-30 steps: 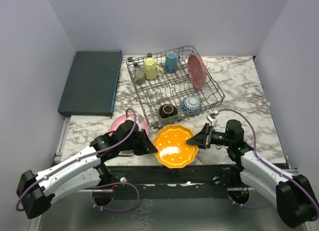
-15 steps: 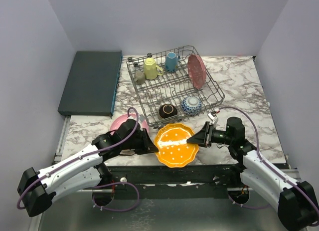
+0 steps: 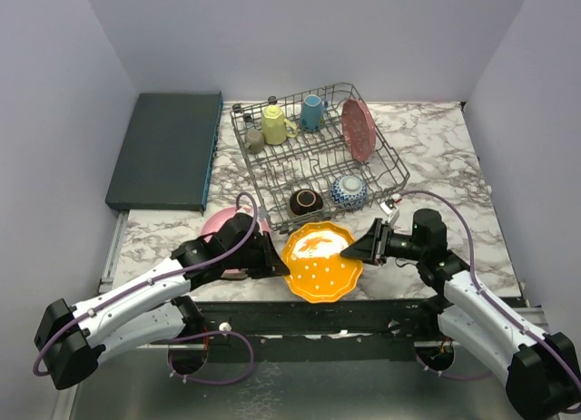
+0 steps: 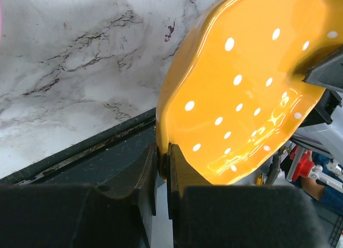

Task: Load the mixed dishes into the dish rack
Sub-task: Insert the plate into the dish rack.

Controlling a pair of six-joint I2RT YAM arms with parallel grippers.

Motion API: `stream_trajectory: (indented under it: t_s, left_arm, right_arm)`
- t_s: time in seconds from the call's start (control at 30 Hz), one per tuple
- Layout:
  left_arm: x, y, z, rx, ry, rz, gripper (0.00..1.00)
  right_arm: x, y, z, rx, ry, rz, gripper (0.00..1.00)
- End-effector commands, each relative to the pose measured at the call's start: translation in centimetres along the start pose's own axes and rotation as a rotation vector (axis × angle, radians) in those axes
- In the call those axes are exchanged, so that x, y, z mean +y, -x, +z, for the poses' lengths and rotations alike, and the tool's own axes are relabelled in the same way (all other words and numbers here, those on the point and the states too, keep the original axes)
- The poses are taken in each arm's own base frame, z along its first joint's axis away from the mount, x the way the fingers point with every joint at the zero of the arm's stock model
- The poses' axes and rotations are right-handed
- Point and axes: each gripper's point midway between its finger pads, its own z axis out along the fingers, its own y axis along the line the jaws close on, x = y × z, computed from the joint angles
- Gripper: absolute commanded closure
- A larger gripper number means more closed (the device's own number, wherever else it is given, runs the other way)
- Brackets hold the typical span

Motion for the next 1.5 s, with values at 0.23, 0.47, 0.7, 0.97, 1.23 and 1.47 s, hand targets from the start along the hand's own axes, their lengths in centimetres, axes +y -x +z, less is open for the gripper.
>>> stream_trajectory:
  t_s: [0.23, 0.47, 0.7, 0.97, 1.23, 1.47]
  left_arm:
    - [-5.3, 1.9, -1.2, -0.043, -0.155, 0.08, 1.0]
    - [-5.3, 2.1, -1.2, -0.048, -0.145, 0.093, 1.0]
    - [-5.3, 2.5, -1.4, -0.067, -0.124, 0.105, 0.97]
    - [-4.8, 3.0, -1.4, -0.087, -0.092, 0.122, 0.68]
    - [-4.8, 3.8, -1.9, -0.121, -0.06, 0.15, 0.54]
    - [-5.0, 5.4, -3.2, -0.189, -0.013, 0.201, 0.45]
  right_arm:
    - [2.1, 1.4, 0.1, -0.017, 0.03, -0.063, 0.58]
    - [1.8, 1.4, 0.2, -0.016, 0.023, -0.062, 0.87]
    - [1.3, 1.6, 0.2, -0.037, -0.006, -0.066, 1.0]
    - [2.7, 3.3, -0.5, -0.104, -0.053, -0.118, 1.0]
    - [4.4, 5.4, -1.1, -0.161, -0.108, -0.183, 1.0]
    - [5.7, 7.6, -2.0, -0.227, -0.179, -0.255, 1.0]
